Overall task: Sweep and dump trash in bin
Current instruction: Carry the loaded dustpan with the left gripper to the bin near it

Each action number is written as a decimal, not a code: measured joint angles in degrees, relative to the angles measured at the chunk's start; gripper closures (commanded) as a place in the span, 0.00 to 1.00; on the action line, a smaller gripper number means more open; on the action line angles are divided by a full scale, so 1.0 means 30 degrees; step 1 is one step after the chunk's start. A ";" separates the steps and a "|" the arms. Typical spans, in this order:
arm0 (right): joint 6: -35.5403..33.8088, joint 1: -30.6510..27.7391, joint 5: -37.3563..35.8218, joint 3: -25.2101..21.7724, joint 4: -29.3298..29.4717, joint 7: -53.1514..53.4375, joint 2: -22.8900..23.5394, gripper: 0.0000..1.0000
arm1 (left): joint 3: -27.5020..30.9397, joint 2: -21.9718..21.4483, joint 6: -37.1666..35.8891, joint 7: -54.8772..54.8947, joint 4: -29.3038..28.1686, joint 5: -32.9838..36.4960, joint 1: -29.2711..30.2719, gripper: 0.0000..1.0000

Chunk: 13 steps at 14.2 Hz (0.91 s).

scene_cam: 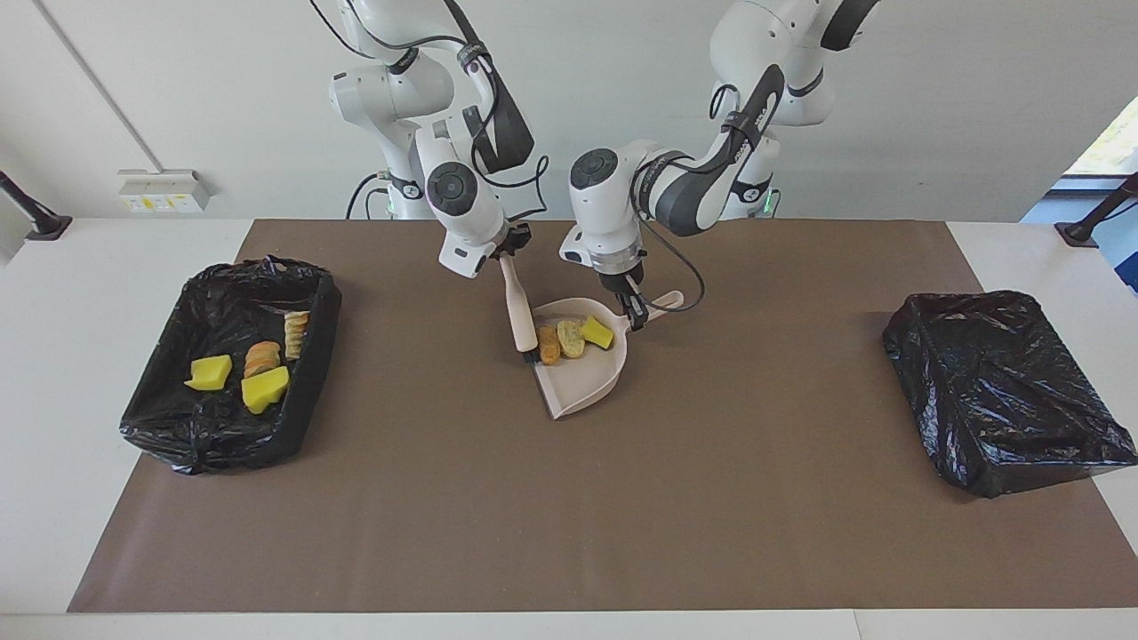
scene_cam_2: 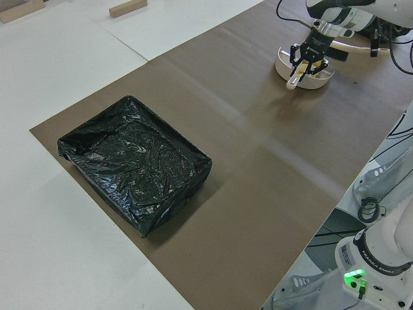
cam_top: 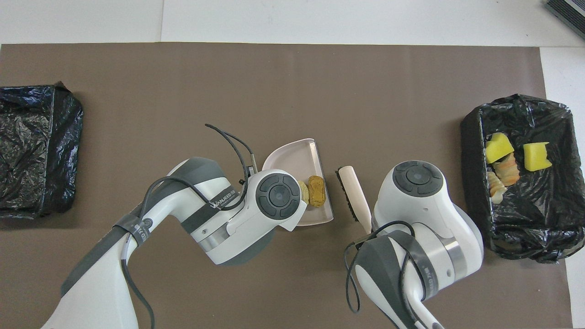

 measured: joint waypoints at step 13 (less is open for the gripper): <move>-0.4084 0.1342 0.2971 0.0304 0.2426 0.6631 -0.0820 1.00 | 0.7625 -0.4801 0.0261 1.2033 -0.2735 -0.5028 0.0185 1.00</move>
